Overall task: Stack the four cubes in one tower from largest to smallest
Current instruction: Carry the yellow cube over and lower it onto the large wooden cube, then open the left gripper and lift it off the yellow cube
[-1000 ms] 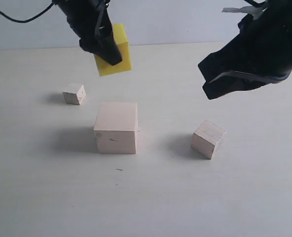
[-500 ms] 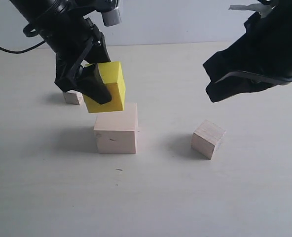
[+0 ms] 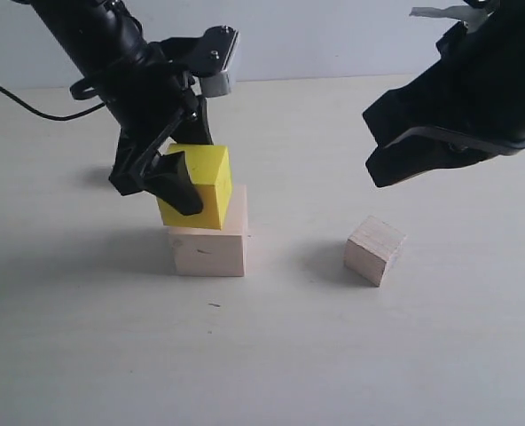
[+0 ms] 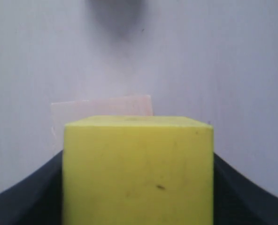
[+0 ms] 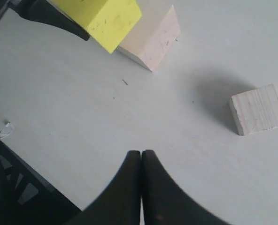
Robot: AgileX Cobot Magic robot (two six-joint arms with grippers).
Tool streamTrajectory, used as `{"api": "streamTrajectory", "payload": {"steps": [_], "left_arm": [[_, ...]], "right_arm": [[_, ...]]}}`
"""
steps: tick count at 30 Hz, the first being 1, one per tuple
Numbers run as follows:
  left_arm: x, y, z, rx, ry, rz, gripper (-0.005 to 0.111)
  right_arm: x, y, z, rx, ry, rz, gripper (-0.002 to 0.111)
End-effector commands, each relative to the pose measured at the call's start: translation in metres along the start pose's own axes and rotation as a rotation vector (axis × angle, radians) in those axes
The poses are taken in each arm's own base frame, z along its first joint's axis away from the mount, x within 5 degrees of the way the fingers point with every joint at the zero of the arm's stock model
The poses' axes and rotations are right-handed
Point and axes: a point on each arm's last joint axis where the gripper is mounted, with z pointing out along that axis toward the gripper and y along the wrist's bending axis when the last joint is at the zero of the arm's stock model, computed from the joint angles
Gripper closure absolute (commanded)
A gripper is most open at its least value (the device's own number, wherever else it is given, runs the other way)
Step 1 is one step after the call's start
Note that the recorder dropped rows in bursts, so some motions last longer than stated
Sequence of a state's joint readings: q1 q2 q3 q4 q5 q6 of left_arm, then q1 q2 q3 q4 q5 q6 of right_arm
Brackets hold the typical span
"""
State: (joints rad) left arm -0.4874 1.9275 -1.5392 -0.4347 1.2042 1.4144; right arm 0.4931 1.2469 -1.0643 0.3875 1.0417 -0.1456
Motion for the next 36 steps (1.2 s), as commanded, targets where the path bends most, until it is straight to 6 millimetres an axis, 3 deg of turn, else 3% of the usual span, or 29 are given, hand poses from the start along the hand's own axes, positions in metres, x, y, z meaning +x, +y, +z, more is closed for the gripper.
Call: {"api": "streamTrajectory", "payload": {"steps": [1, 13, 17, 36], "left_arm": [[0.001, 0.005, 0.008, -0.014, 0.003, -0.003, 0.107], [-0.006, 0.023, 0.003, -0.060, -0.004, -0.018, 0.107], [-0.002, 0.026, 0.011, -0.050, 0.014, -0.049, 0.107], [-0.001, 0.027, 0.019, -0.023, 0.005, -0.091, 0.107]], "right_arm": [[0.001, 0.001, -0.003, 0.004, -0.010, -0.009, 0.108], [0.001, 0.001, -0.003, 0.004, -0.012, -0.007, 0.108], [0.001, 0.001, -0.003, 0.004, -0.012, -0.007, 0.108], [0.001, 0.001, -0.003, 0.004, -0.012, -0.007, 0.108]]}}
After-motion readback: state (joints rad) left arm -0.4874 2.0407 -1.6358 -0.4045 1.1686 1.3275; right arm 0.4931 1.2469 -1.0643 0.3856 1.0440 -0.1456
